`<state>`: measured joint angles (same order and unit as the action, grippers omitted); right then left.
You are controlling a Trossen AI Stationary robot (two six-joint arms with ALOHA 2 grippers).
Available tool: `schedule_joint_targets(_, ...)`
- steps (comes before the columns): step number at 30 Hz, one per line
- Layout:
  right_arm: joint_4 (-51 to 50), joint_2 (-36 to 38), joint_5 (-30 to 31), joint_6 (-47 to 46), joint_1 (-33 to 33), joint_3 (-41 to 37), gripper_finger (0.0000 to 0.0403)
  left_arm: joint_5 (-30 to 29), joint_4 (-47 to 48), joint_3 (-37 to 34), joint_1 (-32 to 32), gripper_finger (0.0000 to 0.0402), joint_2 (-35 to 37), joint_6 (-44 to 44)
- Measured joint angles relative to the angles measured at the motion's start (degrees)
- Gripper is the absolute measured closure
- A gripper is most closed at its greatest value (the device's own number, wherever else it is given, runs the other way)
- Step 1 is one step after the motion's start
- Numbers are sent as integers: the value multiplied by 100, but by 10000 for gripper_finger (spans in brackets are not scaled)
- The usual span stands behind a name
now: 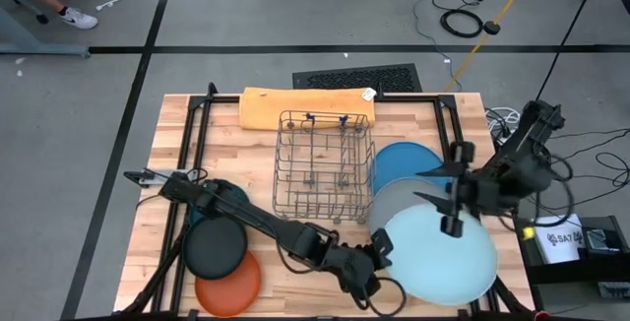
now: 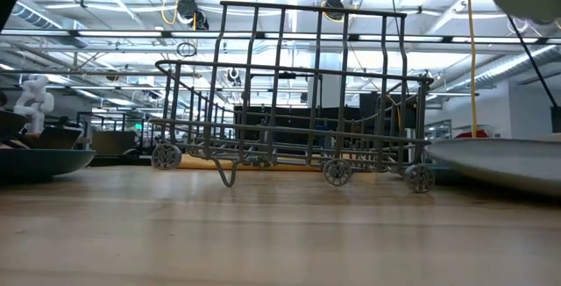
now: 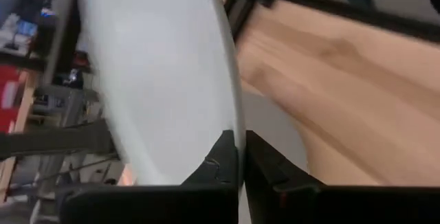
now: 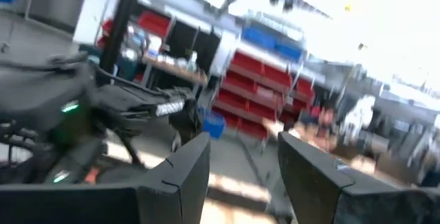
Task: Sort dishes
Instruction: Put the light blue plate into the dish rack
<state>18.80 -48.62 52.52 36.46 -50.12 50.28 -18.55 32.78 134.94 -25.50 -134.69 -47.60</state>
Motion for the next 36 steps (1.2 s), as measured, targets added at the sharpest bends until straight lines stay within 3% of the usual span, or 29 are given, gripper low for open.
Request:
schedule_joint_targets(10,1904,2,-80,2625,-884,0,238,-83,311,4,228,401,626,530)
schedule_joint_targets(16,2395,124,-612,3560,-1330,0,238,-191,660,-9,429,401,972,533)
schedule_joint_targets(25,2341,157,-594,3818,-1703,2,239,-268,1241,-1,671,401,1991,712)
schedule_joint_targets(32,1972,118,-385,3414,-1750,2,239,-348,1825,17,793,401,3040,991)
schedule_joint_targets(36,1667,69,-280,2995,-1750,0,239,49,2705,4,1179,401,3613,1400)
